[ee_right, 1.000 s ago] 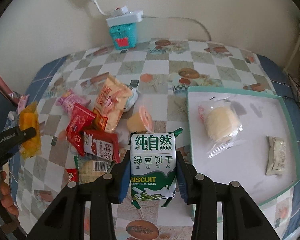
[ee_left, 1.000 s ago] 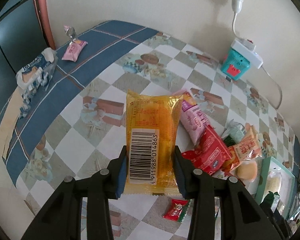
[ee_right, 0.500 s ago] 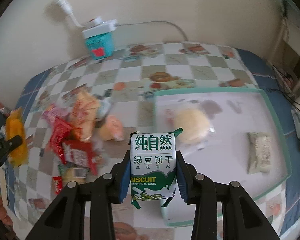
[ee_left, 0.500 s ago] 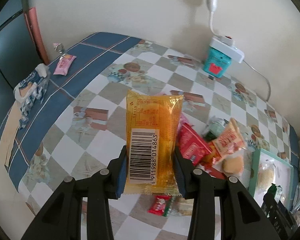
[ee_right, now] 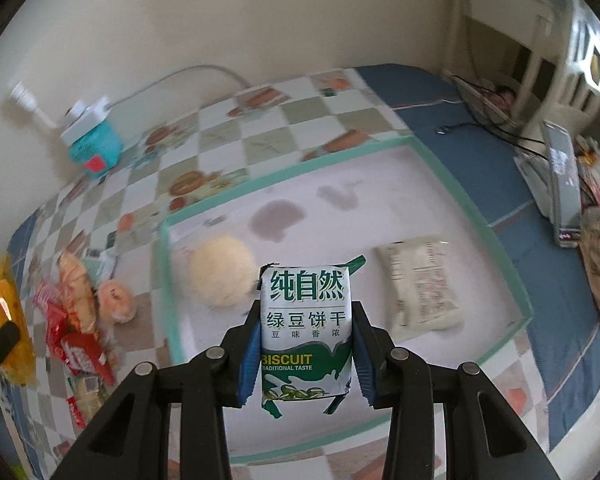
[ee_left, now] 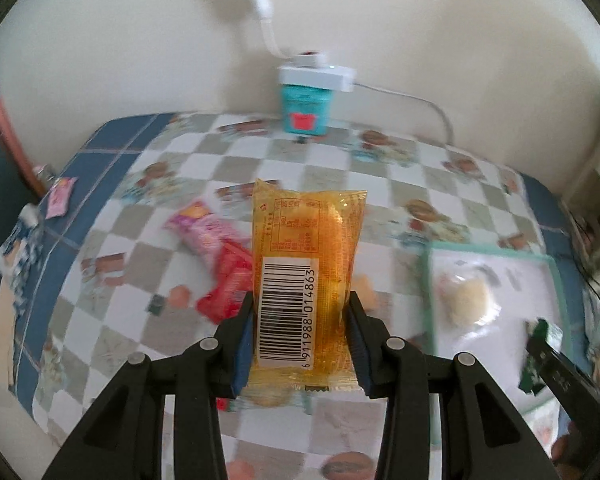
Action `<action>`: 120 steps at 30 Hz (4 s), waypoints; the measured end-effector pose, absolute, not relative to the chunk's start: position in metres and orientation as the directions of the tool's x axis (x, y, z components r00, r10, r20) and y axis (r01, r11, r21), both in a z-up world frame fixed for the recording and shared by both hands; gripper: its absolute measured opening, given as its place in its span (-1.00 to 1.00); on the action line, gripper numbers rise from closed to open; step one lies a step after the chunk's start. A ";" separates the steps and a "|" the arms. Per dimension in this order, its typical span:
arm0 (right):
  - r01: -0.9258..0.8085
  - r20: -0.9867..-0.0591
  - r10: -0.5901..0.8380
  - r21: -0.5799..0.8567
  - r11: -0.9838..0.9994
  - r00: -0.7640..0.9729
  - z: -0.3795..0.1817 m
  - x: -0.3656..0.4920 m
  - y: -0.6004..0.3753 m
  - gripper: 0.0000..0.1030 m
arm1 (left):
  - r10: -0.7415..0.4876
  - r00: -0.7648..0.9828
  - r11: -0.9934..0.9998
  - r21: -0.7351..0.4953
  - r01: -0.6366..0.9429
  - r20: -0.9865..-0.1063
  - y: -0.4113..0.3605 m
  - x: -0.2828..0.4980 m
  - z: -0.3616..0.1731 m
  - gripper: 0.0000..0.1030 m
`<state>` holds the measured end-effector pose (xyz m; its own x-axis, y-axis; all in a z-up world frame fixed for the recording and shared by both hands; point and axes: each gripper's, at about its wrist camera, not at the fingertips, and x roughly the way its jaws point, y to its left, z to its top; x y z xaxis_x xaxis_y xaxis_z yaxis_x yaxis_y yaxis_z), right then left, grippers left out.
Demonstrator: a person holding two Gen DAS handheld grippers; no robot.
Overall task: Organize snacks
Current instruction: 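Lift the biscuit box with the right gripper and the orange cake with the left gripper over the tray, then lower both snacks into the tray and open both grippers, then move both grippers away from the tray toward the snack pile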
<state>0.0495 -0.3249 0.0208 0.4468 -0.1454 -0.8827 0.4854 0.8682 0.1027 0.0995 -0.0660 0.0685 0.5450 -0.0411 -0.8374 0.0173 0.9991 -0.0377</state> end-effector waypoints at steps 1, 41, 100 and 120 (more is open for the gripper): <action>0.500 -0.883 -0.154 0.101 0.860 0.444 0.021 0.047 -0.332 -0.18 | -0.058 0.545 0.998 -0.038 0.048 -0.837 -0.077 0.097 0.069 -0.17; 0.640 -0.914 -0.217 0.058 0.766 0.342 -0.007 0.024 -0.394 -0.17 | -0.131 0.320 0.929 -0.003 0.370 -0.938 -0.233 0.069 -0.008 -0.16; 0.546 -0.902 -0.197 0.050 0.836 0.383 0.008 0.038 -0.355 0.97 | -0.007 0.396 1.000 -0.001 0.016 -0.918 -0.126 0.111 0.015 0.94; 0.504 -0.903 -0.184 0.042 0.863 0.389 0.006 0.049 -0.330 1.00 | -0.021 0.418 0.987 -0.085 -0.134 -0.908 -0.073 0.122 0.018 0.94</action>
